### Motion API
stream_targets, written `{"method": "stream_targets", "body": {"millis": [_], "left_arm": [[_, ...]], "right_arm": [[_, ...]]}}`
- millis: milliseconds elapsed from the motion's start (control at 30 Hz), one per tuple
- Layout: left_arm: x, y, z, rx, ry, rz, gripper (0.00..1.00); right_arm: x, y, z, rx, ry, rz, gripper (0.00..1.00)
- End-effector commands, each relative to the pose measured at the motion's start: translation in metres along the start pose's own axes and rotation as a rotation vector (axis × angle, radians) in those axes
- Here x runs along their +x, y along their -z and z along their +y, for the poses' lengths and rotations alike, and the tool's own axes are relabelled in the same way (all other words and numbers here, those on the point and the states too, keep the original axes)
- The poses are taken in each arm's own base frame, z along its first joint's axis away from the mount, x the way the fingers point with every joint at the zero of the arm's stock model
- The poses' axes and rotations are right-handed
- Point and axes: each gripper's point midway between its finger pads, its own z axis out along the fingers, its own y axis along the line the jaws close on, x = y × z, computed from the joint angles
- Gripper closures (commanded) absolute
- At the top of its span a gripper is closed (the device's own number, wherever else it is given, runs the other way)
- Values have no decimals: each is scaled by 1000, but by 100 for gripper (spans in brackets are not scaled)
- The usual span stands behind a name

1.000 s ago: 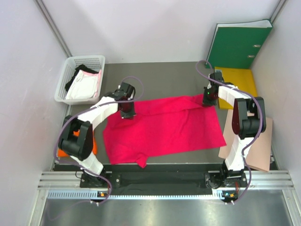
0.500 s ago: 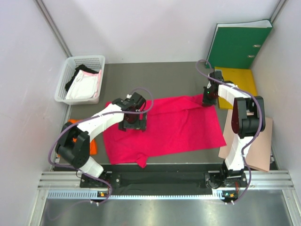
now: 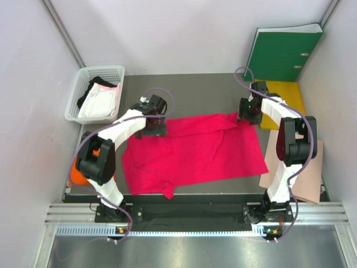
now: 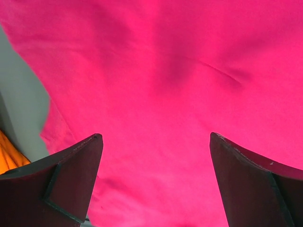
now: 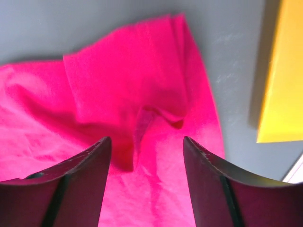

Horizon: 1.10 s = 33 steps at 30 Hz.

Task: Fold and stack the t-shirts
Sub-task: Fold the flattened tshirt in 1/3 of the way

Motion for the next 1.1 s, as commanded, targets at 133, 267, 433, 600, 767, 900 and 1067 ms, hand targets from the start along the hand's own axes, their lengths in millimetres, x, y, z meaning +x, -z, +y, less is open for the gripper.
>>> {"method": "stream_targets", "body": {"millis": [133,267,433,600,767,900,1067], "left_arm": [[-38,-33,58,-48,169,26,1],[-39,-43,74,-97,185,56,1],[-37,-61,79,-118,237,100,1],[-37,-83,77,-140,272,143,5],[-55,-96,74,-138,289,139,68],[-64,-107,79,-166,296,156,100],[-92,-116,83,-173,302,125,100]], "right_arm": [[-59,17,-4,9,-22,-180,37],[-60,3,-4,12,-32,-171,38],[-55,-15,-6,19,-40,-144,40],[-54,-25,-7,22,-40,-134,43],[-60,-32,-5,12,-44,-145,87],[-63,-36,-1,-8,-43,-156,100],[-73,-39,-1,-3,-49,-173,100]]}}
